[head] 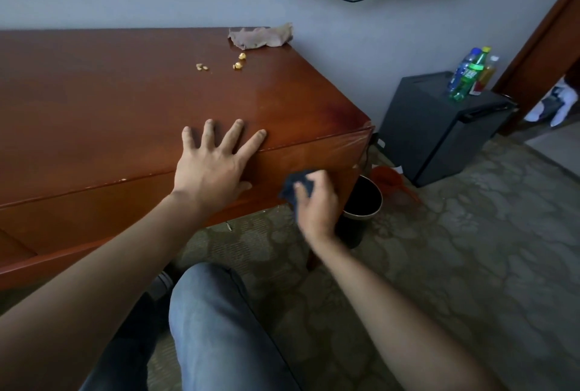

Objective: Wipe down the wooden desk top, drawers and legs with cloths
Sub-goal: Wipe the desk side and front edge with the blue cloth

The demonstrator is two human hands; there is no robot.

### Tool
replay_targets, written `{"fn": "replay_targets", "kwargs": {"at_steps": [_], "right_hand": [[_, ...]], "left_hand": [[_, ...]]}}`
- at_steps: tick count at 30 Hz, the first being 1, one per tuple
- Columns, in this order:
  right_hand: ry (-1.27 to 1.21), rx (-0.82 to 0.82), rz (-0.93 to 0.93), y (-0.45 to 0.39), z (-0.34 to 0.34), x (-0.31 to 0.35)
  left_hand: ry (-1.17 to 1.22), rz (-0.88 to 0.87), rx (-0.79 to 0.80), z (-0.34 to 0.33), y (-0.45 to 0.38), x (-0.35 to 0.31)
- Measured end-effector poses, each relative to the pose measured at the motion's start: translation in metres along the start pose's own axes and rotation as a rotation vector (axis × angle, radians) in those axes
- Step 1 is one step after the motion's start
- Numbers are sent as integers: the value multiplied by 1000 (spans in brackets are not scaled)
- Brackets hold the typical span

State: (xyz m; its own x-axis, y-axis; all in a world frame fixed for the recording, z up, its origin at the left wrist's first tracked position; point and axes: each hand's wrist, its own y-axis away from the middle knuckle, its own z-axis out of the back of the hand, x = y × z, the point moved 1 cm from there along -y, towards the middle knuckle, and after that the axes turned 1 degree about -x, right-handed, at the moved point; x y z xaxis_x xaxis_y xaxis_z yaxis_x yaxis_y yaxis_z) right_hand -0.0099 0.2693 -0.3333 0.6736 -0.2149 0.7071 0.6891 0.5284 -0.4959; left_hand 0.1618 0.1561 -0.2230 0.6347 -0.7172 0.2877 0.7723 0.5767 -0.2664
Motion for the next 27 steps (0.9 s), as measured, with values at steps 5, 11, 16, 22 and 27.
{"fn": "replay_targets", "kwargs": {"at_steps": [5,11,16,22,27], "right_hand": [[39,246,354,3,0,8],[53,-49,-269,-72,45,-73],[-77,-140,-388,-65,32,-48],[-103,198,302,17,-12,45],[-96,-126,-16,-40,24,-13]], "left_hand": [[-9,24,-7,-2,2,0],[-34,40,7,-3,0,-2],[-45,41,-1,-1,1,-3],[-43,38,2,-1,2,-2],[-35,21,14,0,2,-2]]}}
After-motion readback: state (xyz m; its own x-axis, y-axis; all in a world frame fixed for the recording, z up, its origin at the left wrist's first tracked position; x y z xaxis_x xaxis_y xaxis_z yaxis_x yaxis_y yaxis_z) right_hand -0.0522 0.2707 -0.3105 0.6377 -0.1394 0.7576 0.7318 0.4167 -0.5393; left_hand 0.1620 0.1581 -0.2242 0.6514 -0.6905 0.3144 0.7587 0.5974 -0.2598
